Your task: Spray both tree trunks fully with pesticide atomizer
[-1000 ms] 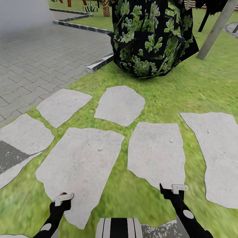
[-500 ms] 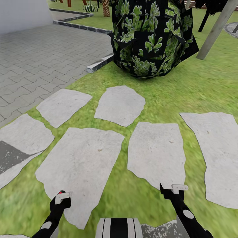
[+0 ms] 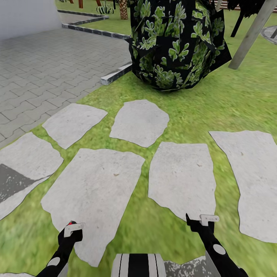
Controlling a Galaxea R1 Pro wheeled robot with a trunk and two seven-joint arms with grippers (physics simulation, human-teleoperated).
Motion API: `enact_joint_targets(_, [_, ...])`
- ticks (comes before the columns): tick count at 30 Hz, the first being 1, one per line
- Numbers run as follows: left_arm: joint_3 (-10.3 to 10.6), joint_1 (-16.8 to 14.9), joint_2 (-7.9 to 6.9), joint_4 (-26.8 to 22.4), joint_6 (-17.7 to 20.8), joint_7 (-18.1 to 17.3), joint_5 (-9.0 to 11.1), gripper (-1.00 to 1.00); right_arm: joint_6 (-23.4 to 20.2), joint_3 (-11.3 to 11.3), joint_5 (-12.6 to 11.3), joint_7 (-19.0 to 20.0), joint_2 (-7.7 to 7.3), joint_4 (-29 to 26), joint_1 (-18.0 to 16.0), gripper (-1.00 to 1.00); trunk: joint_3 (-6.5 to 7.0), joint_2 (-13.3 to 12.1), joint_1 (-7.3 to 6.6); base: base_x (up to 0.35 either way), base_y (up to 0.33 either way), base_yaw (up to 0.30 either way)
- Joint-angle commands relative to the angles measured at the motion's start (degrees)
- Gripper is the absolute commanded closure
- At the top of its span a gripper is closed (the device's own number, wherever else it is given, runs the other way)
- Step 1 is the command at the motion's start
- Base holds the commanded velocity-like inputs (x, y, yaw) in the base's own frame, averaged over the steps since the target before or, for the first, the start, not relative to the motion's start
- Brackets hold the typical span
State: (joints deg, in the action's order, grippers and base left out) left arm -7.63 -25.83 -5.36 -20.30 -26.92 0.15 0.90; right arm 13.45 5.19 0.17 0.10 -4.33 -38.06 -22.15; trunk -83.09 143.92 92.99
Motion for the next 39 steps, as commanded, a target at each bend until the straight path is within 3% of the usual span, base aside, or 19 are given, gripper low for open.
enact_joint_targets(1, [0.0, 0.0, 0.00, 0.0, 0.0, 0.0, 0.0, 1.00, 0.0, 0.0, 0.0, 0.0, 0.01, 0.0, 0.0, -1.00, 0.00, 0.0, 0.00, 0.000, 0.000, 0.000])
enact_joint_targets(7, [0.0, 0.0, 0.00, -0.1, -0.1, 0.0, 0.0, 1.00, 0.0, 0.0, 0.0, 0.0, -0.02, 0.0, 0.0, -1.00, 0.00, 0.0, 0.00, 0.000, 0.000, 0.000])
enact_joint_targets(39, [0.6, 0.1, 0.07, 0.0, 2.2, -0.6, -0.6, 1.00, 1.3, 0.0, 0.0, -0.4, 0.43, 2.0, 0.1, -1.00, 7.09, -0.4, -0.83, 0.000, 0.000, 0.000])
